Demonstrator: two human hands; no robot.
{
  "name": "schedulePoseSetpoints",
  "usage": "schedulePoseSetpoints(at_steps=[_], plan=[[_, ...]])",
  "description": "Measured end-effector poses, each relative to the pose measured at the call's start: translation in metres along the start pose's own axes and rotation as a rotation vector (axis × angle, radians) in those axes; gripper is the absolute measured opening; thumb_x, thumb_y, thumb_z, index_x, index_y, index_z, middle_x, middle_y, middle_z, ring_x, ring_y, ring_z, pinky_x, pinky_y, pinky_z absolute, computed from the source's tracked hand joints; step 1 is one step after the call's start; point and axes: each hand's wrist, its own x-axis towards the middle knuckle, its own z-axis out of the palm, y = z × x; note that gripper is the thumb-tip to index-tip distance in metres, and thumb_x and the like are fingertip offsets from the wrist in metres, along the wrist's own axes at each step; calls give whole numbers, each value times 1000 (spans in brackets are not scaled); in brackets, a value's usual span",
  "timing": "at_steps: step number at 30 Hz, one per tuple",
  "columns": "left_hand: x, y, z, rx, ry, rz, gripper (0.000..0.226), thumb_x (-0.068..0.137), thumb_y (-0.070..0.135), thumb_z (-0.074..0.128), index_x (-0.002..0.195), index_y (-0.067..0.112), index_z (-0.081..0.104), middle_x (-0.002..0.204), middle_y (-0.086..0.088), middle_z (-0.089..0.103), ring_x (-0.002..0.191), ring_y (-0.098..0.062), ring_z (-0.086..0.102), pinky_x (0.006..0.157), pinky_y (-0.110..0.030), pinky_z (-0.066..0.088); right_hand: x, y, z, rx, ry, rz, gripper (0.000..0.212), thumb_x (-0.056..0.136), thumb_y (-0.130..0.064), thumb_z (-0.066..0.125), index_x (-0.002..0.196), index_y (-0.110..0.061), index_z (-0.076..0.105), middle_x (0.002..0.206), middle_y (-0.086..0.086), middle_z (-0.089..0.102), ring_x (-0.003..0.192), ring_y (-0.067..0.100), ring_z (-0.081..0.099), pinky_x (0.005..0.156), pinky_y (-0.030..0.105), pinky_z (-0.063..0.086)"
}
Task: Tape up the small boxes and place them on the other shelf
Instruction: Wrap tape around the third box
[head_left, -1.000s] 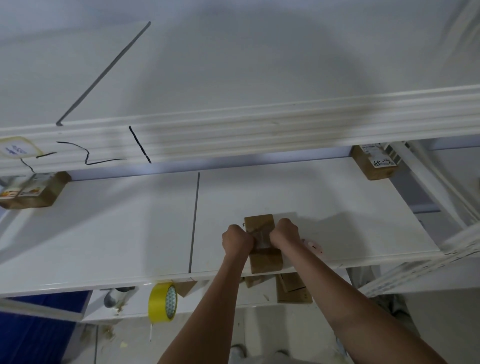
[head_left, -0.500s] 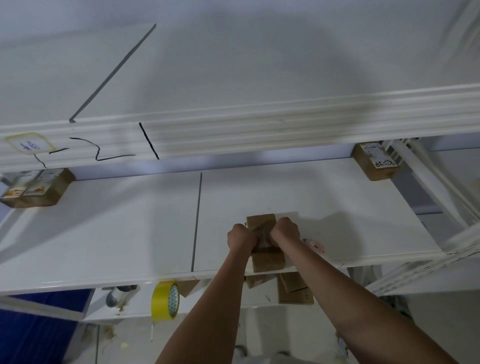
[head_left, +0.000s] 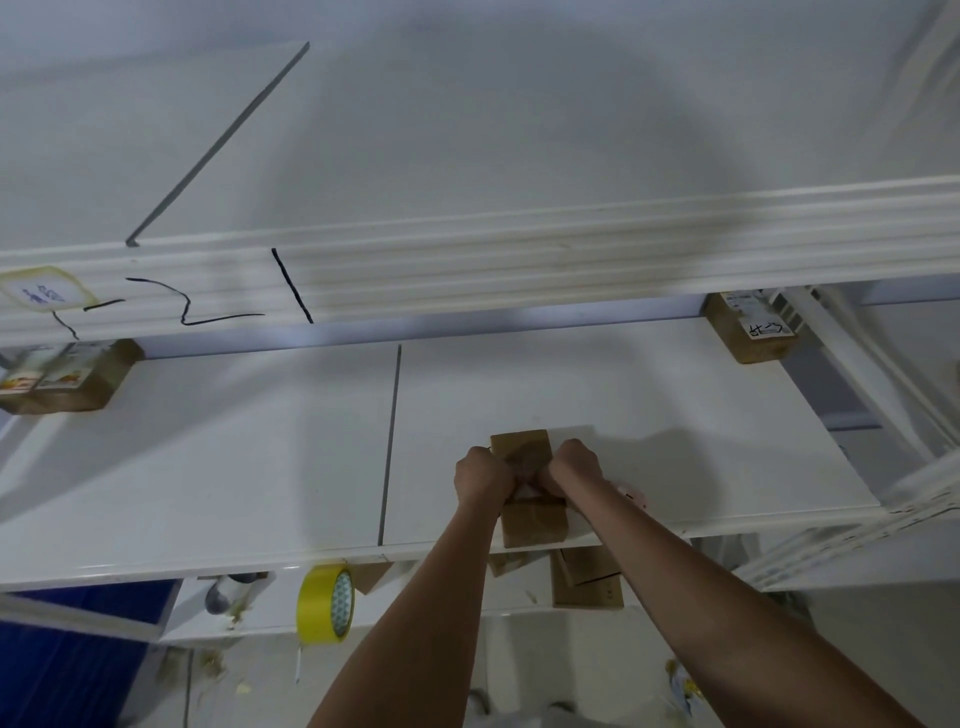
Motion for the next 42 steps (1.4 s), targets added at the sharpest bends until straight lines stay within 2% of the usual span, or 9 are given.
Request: schedulePoseSetpoints(at_steps=[3, 7, 11, 15, 19, 23, 29, 33, 42], plan=[[3, -7, 0, -23, 10, 5, 22, 84, 22, 74, 84, 9, 56, 89, -13, 70, 68, -26, 70, 47, -29, 57, 5, 8, 3, 40, 39, 8, 15, 90, -14, 71, 99, -5, 61, 109, 12, 69, 99, 26, 67, 69, 26, 48], [2, -10, 1, -14, 30, 19, 27, 83, 24, 75, 83, 10, 53, 92, -13, 70, 73, -26, 70, 59, -33, 61, 8, 11, 1, 100, 44, 32, 26, 87, -15, 75, 78, -9, 51, 102, 13, 69, 91, 27, 67, 58, 26, 47], [3, -11, -6, -65, -72, -6, 37, 84, 33, 78, 80, 7, 53, 85, -15, 72, 64, -26, 72, 45, -26, 52, 12, 13, -1, 199, -28, 41, 38, 83, -32, 81, 91, -8, 53, 98, 11, 65, 80, 25, 62, 59, 30, 54], [6, -8, -9, -113, -75, -62, 41, 92, 42, 67, 84, 4, 55, 77, -14, 70, 57, -30, 73, 57, -35, 62, 14, 9, 4, 181, 31, 9, 58, 76, -58, 79, 90, -12, 48, 89, 5, 59, 83, 25, 62, 70, 34, 56], [10, -4, -11, -103, -68, -64, 36, 93, 35, 68, 83, 2, 58, 75, -15, 70, 49, -29, 69, 47, -33, 59, 21, 6, 5, 96, 98, 9, 47, 82, -47, 78, 101, -9, 60, 101, 10, 70, 92, 27, 69, 79, 37, 60], [11, 4, -9, -54, -40, -57, 23, 96, 25, 64, 90, 4, 58, 86, -18, 68, 62, -34, 71, 49, -40, 60, 24, 3, 4, 44, 108, 7, 27, 88, -34, 74, 93, -10, 60, 102, 10, 73, 88, 25, 70, 78, 35, 61], [19, 15, -24, 12, -253, -162, 43, 97, 37, 59, 91, -5, 64, 76, -20, 74, 55, -33, 72, 51, -35, 60, 20, -19, -18, 8, -133, 125, 47, 90, -49, 67, 99, -3, 62, 92, 16, 69, 79, 29, 71, 72, 39, 62], [35, 18, -22, 73, -330, -227, 51, 100, 41, 46, 95, -4, 70, 74, -17, 75, 61, -28, 74, 56, -33, 60, 22, -23, -19, -51, -117, 155, 61, 87, -63, 62, 79, -3, 59, 67, 12, 62, 52, 23, 61, 46, 29, 51], [40, 15, -23, -24, -325, -242, 43, 101, 34, 52, 92, -6, 67, 74, -19, 75, 60, -28, 74, 54, -35, 60, 29, -17, -22, -6, -136, 152, 65, 82, -64, 69, 88, 1, 66, 68, 14, 70, 57, 25, 72, 57, 33, 62]])
